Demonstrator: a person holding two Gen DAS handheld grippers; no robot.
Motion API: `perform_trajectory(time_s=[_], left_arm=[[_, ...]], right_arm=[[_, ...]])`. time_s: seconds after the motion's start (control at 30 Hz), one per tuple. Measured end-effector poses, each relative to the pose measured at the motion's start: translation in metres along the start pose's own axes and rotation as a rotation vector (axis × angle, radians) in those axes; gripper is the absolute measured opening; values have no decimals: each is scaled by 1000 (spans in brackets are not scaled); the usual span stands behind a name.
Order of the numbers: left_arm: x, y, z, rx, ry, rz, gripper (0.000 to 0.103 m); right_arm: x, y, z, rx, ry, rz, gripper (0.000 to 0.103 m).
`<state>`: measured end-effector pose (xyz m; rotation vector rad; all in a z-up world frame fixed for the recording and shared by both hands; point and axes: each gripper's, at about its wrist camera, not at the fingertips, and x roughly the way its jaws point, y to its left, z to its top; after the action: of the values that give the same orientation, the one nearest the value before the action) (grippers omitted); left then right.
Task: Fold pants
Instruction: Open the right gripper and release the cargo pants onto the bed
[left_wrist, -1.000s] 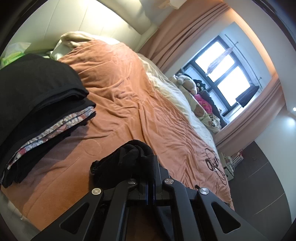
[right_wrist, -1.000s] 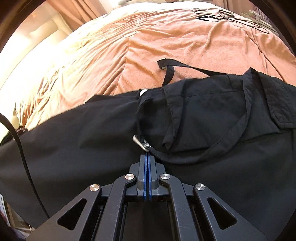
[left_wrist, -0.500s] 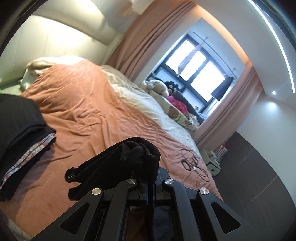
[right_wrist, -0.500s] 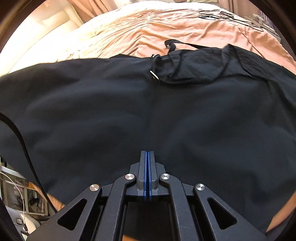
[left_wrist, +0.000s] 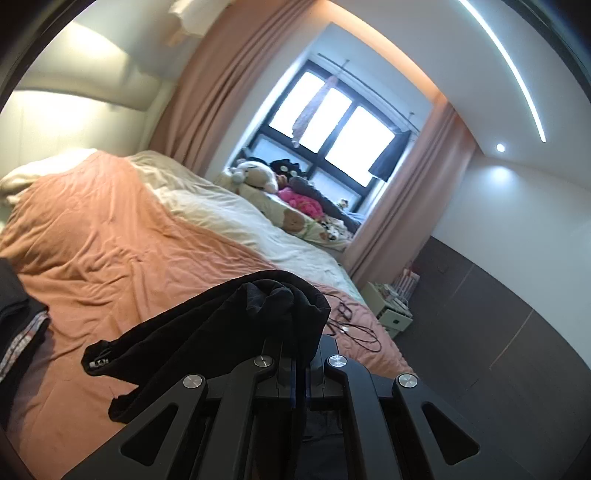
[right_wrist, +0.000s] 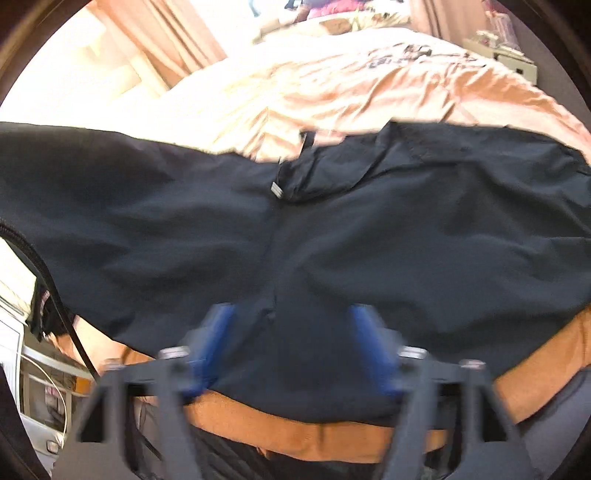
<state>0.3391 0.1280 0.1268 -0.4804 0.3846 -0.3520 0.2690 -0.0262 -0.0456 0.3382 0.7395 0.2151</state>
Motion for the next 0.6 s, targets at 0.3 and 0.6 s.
perform_trajectory(time_s=[0.3, 0.6], left_arm=[[38, -81, 5, 94, 40, -94, 2], [83, -150, -5, 159, 93, -162, 2]], right_arm=[[-74, -50, -1, 46, -72, 29, 77], [-137, -106, -4, 117, -159, 28, 77]])
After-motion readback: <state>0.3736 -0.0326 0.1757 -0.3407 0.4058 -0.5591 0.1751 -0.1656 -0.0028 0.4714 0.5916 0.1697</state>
